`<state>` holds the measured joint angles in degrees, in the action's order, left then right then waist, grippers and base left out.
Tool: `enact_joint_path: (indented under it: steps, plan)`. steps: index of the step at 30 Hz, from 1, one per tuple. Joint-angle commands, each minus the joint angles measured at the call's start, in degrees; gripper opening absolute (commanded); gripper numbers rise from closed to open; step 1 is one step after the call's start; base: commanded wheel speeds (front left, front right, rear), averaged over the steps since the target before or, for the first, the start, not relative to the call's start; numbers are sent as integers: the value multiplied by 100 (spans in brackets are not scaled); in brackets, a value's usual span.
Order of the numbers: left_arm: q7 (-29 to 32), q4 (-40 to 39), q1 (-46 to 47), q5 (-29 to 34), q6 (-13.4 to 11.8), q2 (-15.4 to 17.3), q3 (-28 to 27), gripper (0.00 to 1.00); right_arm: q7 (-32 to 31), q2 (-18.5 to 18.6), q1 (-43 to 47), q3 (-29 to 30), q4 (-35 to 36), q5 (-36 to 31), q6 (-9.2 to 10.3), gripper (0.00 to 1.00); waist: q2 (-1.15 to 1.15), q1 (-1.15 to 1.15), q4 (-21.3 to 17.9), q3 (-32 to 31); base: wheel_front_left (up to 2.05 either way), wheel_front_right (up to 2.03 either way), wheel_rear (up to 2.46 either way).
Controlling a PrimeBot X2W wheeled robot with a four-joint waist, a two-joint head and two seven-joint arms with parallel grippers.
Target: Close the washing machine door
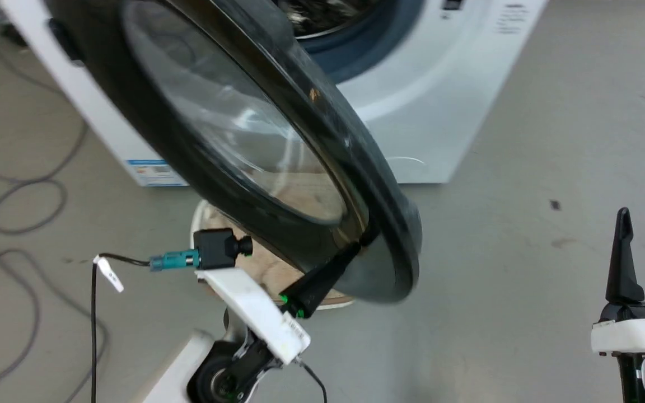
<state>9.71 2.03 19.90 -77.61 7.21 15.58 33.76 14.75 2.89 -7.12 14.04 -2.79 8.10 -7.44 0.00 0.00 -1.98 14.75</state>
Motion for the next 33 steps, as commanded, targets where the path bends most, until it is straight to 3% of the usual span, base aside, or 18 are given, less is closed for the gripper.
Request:
enact_joint_path:
  steps: [1,12,18,23,24,25,26,29,33]
  plan:
    - [-64,55,109,25,27,-16,34,0,25,-2,-85,-15,-1,12,-5,100,0,0,-198,89,0,0,0]
    - [-963,1183,1093,-215,27,-200,574,0,25,-2,-210,-68,-31,77,-5,100,0,0,-825,297,0,0,0]
    - [-1269,1298,1197,-321,27,-94,775,0,25,-2,-181,-77,-80,119,-5,100,0,0,-887,247,0,0,0]
    - [-1914,1465,1143,-26,27,110,1027,0,25,-2,-81,-82,-123,158,-5,100,0,0,-791,69,0,0,0]
    - [-2049,1513,1127,59,27,145,1077,30,25,-2,-61,-80,-126,157,-5,100,0,0,-763,21,0,0,0]
    - [-2179,1589,1117,185,27,189,1105,85,25,-2,-43,-73,-126,151,-5,100,0,0,-732,-27,0,0,0]
    - [-2295,1689,1111,351,27,229,1100,100,25,-2,-27,-58,-125,145,-5,100,0,0,-698,-83,0,0,0]
    - [-2455,1972,1116,1066,-9,261,889,100,25,-2,17,10,-90,108,-5,100,0,0,-580,-224,0,0,0]
    - [-2467,1708,972,2881,-598,53,-244,100,25,-2,23,177,-55,49,-5,100,0,0,-379,-362,0,0,0]
